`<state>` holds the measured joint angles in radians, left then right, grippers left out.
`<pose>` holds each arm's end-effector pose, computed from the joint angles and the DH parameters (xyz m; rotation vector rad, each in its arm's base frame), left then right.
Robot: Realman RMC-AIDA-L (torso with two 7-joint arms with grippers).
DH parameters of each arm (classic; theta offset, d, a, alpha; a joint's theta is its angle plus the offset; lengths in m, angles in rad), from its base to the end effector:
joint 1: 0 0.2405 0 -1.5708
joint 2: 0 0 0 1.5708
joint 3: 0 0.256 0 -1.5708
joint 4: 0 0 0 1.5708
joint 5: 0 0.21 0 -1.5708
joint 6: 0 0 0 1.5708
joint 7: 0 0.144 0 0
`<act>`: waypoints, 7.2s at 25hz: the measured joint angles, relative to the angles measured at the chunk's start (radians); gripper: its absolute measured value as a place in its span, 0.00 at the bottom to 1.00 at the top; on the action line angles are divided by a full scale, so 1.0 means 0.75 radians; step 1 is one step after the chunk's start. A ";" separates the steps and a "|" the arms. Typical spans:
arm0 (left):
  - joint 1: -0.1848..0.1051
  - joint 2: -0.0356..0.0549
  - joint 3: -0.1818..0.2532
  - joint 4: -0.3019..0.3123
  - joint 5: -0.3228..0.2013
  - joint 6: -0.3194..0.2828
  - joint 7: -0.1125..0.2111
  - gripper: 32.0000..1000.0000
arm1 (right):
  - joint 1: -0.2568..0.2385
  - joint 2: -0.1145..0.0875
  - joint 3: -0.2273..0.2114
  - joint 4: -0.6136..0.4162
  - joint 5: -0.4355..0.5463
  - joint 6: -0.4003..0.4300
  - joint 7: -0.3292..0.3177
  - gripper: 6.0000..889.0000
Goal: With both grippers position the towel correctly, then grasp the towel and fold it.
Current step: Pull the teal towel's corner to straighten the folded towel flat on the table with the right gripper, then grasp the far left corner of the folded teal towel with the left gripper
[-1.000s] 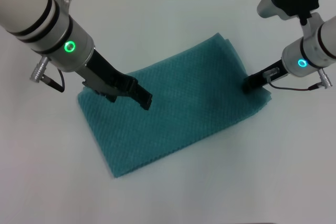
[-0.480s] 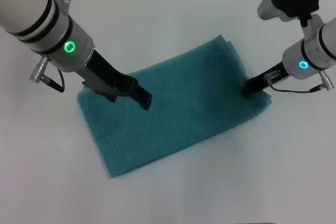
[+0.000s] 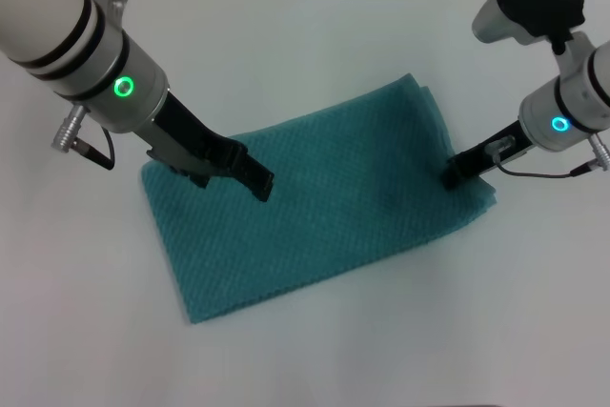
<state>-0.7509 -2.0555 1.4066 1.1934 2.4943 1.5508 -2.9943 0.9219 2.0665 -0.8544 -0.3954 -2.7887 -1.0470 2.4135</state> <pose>-0.1505 0.3698 -0.0184 -2.4141 -1.4290 0.3936 0.2662 0.3986 -0.0547 -2.3687 1.3613 -0.3944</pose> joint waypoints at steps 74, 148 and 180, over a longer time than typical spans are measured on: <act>0.013 0.002 0.000 -0.018 0.000 -0.002 0.000 0.87 | -0.076 0.003 0.005 -0.151 0.020 -0.436 0.020 0.26; 0.023 0.010 -0.121 -0.215 0.144 -0.096 -0.001 0.85 | -0.169 -0.002 -0.004 -0.933 -0.065 -0.962 0.191 0.96; -0.068 -0.012 0.001 -0.419 0.278 -0.252 -0.006 0.85 | -0.141 -0.002 -0.004 -0.922 -0.065 -0.925 0.180 0.96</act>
<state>-0.8016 -2.0648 1.4076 0.8793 2.7029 1.3618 -2.9990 0.8163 2.0647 -0.8575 -1.0867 -2.8378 -1.7404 2.5485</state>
